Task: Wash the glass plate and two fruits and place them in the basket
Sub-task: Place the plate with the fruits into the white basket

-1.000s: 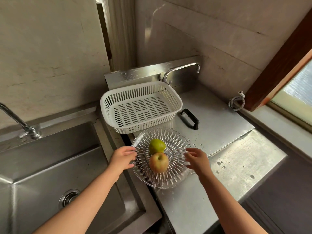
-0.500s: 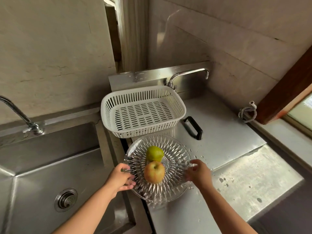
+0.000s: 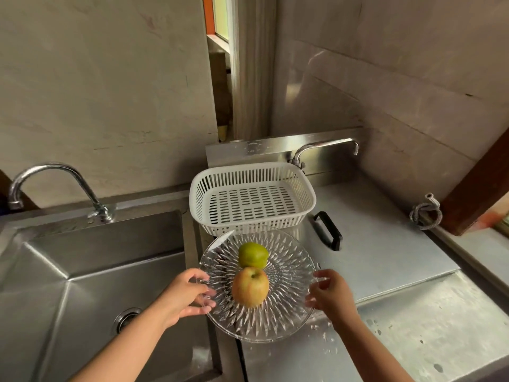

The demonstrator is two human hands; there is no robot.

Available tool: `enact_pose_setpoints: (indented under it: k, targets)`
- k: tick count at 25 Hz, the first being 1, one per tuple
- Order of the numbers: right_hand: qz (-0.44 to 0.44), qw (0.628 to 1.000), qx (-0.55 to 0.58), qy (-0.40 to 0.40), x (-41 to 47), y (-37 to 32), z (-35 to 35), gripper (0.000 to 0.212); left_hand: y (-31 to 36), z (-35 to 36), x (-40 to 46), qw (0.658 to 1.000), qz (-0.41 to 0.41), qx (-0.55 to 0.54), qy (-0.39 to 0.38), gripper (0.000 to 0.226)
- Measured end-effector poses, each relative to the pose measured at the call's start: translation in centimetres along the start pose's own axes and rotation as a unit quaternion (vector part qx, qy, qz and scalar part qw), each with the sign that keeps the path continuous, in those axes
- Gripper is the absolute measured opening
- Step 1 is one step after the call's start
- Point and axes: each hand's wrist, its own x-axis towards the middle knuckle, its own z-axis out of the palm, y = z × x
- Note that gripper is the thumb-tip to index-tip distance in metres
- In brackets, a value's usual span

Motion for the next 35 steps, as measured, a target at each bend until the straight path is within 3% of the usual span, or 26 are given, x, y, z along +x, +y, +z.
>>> enact_pose_setpoints:
  k: [9, 17, 35]
  targets:
    - [-0.042, 0.997, 0.054, -0.017, 3.1, -8.7, -2.4, 0.029, 8.7, -1.3, -1.7, 0.997, 0.068, -0.027, -0.021, 0.02]
    - [-0.049, 0.995, 0.087, -0.02, 9.7, -14.6, -0.6, 0.031, 14.8, -3.0, 4.4, 0.995, 0.073, -0.048, -0.036, 0.028]
    - [0.011, 0.999, 0.023, -0.04, 21.1, -12.9, 5.1, 0.027, 15.9, -1.3, 16.5, 1.0, 0.014, -0.018, 0.004, 0.043]
